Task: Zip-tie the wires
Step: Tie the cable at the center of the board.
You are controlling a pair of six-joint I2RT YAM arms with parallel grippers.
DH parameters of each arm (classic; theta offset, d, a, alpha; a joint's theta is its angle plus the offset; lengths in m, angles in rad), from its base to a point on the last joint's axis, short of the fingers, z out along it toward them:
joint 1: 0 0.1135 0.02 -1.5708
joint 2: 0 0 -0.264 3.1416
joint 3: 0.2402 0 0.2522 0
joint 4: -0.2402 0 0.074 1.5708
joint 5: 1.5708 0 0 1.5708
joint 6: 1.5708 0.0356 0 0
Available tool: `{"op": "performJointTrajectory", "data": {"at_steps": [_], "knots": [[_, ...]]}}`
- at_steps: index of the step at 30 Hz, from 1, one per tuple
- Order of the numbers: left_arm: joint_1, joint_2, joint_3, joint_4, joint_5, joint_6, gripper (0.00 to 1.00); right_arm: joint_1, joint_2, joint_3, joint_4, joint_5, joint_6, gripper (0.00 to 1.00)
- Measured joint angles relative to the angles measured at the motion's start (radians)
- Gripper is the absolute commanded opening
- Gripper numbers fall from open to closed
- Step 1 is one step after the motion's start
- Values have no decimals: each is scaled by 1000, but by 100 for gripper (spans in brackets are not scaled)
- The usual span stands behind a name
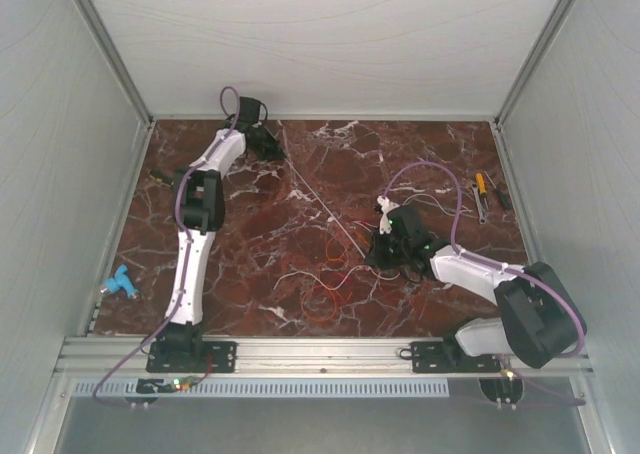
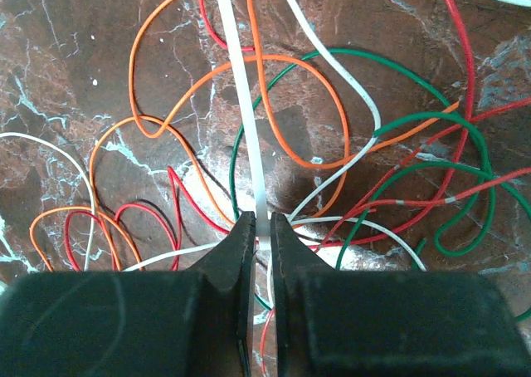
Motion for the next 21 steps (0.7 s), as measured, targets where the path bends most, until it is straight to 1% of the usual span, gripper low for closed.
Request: {"op": "performJointTrajectory", "data": {"at_steps": [8, 12, 17, 21], "knots": [[39, 50, 104, -65, -13, 13, 0, -2, 8, -3, 43, 1, 18, 0], [59, 57, 116, -71, -10, 12, 0, -3, 10, -2, 59, 0, 18, 0], [69, 84, 170, -97, -6, 12, 0, -3, 10, 3, 69, -3, 18, 0], [74, 89, 177, -100, -5, 11, 0, -3, 12, 9, 69, -6, 18, 0]]}}
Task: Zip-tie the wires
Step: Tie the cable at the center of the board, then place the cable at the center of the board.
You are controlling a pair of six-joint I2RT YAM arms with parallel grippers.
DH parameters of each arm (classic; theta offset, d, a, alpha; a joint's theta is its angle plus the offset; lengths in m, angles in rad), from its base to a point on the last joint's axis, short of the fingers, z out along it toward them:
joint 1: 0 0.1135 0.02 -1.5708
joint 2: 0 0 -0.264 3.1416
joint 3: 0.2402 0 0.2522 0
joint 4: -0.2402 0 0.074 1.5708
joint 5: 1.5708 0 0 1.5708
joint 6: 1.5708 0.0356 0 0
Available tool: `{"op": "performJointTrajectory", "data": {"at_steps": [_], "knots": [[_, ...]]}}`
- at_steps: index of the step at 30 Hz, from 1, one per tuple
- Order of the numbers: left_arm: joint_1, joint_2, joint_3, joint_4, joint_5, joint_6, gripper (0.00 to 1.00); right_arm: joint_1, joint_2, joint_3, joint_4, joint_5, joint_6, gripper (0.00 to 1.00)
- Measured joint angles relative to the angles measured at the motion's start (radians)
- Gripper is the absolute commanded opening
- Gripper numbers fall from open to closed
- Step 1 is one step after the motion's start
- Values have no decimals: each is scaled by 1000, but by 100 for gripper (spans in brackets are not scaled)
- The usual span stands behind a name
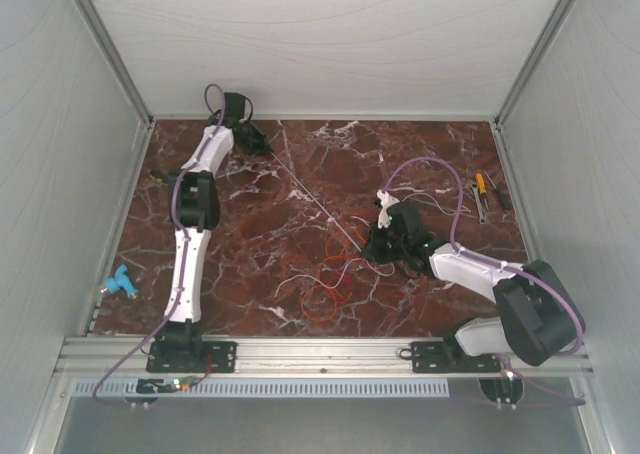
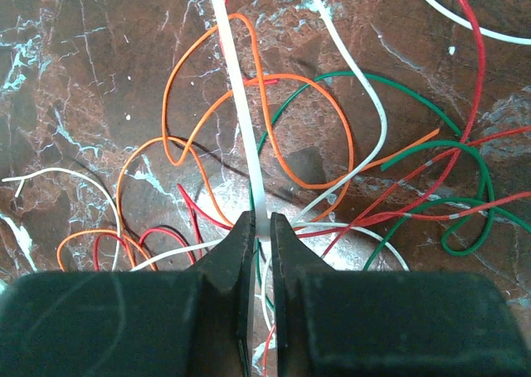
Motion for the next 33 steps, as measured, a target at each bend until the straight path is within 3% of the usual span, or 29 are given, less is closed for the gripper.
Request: {"op": "performJointTrajectory", "data": {"at_steps": [4, 10, 16, 23, 24, 26, 28, 29, 30, 33], "knots": [[8, 0, -6, 4, 17, 2, 0, 0, 0, 9, -8, 0, -2, 0], [19, -89, -190, 151, 33, 1, 0, 0, 0, 101, -122, 1, -11, 0], [24, -150, -229, 235, 31, 2, 0, 0, -4, 198, -201, 14, -21, 0], [20, -246, -310, 302, 45, 5, 2, 0, -24, 185, -212, 19, -16, 0], [20, -263, -342, 318, 48, 5, 7, 0, -27, 174, -210, 19, -11, 0], [19, -299, -419, 351, 50, 4, 28, 1, -28, 152, -207, 19, -6, 0], [20, -332, -496, 388, 47, 5, 63, 3, -27, 130, -212, 19, 0, 16], [20, -346, -525, 399, 46, 10, 88, 4, -25, 124, -216, 18, 1, 23], [20, -359, -553, 409, 41, 11, 99, 4, -21, 121, -217, 15, 3, 31], [19, -396, -609, 425, 13, 21, 100, 6, -7, 122, -216, 5, 9, 44]]}}
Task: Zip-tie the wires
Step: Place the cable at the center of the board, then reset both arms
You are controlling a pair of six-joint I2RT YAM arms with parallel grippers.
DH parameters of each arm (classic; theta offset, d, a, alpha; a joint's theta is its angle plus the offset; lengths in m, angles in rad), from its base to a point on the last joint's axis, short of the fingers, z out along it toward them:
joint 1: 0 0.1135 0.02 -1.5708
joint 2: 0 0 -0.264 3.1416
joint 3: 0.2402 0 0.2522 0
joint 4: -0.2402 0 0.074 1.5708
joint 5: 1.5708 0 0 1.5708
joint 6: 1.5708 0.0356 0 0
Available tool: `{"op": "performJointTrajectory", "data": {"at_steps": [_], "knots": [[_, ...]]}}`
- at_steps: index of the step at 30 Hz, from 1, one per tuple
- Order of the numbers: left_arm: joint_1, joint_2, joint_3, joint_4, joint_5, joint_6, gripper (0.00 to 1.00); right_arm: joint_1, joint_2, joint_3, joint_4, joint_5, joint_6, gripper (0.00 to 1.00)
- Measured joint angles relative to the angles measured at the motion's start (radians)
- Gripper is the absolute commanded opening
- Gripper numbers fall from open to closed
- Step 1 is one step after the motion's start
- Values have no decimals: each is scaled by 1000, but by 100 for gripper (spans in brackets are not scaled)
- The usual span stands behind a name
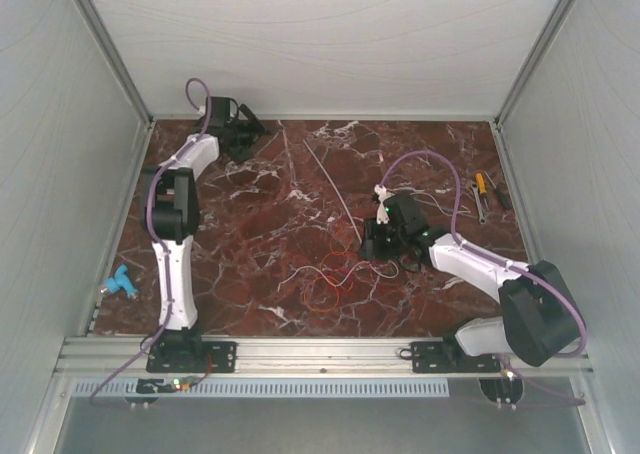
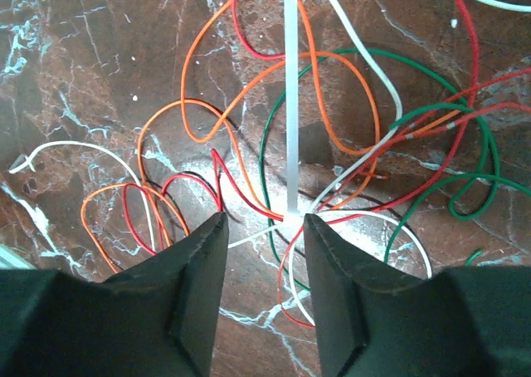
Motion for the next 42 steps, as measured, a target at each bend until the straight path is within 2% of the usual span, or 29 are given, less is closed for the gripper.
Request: {"op": "performJointTrajectory", "data": {"at_steps": [7, 14, 19, 22, 31, 34, 38, 42], "knots": [[-1, -114, -26, 8, -56, 14, 100, 7, 6, 110, -61, -20, -2, 58], [-2, -245, -23, -19, -115, 40, 100, 10, -42, 264, -161, 6, -13, 97], [-2, -351, -26, -65, -121, 64, 100, 10, -73, 404, -204, 59, -46, 98], [-13, -465, -89, -61, -122, 76, 100, 10, -77, 507, -191, 106, -92, 98], [-109, -913, -461, -11, -182, 185, 100, 6, -79, 749, -35, 222, -315, 98], [-131, -1081, -644, 49, -213, 262, 100, 2, -74, 784, 24, 241, -382, 98], [-135, -1347, -959, 173, -249, 396, 100, -38, -89, 690, 130, 275, -419, 98], [-135, -1584, -1216, 274, -265, 541, 100, -151, -122, 438, 237, 310, -401, 98]]}}
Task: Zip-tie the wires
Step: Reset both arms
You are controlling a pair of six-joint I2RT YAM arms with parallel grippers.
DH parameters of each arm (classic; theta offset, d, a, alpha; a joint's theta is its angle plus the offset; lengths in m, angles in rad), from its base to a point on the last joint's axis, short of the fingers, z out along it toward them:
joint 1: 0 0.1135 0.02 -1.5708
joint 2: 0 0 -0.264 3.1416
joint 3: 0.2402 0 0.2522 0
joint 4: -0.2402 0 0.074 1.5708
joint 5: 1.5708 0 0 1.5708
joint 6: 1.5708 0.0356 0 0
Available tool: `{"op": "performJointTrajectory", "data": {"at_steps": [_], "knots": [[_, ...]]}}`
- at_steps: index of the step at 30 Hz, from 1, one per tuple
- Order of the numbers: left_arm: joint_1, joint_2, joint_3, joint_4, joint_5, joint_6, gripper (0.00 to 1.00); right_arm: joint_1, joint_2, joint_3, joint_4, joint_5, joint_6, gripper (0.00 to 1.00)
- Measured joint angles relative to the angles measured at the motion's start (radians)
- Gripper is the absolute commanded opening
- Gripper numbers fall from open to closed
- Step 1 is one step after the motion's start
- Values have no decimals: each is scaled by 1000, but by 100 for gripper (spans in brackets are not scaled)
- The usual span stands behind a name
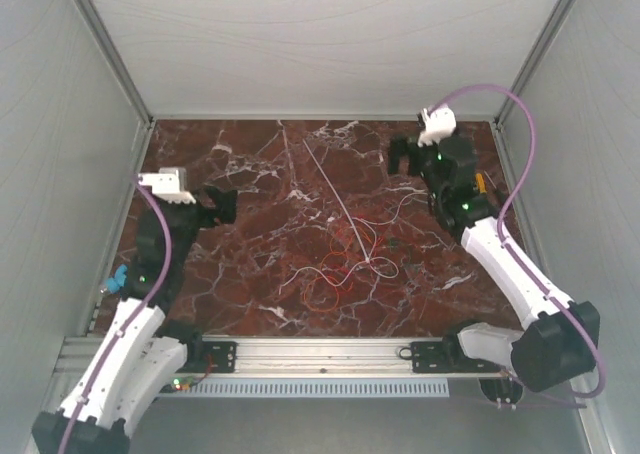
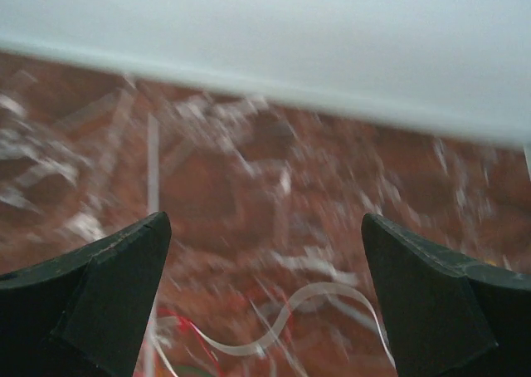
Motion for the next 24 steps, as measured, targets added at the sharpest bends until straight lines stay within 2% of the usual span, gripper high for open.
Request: {"op": "performJointTrajectory", "data": {"at_steps": [5, 11, 17, 21, 24], "knots": [[0, -155, -222, 119, -34, 140, 100, -103, -79, -388, 128, 41, 8, 98], [1, -135, -417, 246, -55, 240, 100, -141, -183, -688, 244, 68, -15, 98], [79, 40, -526, 457, -47, 273, 100, -256, -274, -881, 411, 20, -35, 98], [158, 244, -550, 639, -3, 272, 100, -357, -259, -997, 541, -46, -31, 98], [178, 362, -550, 753, -1, 269, 100, -404, -200, -1027, 615, -95, -31, 98]]}}
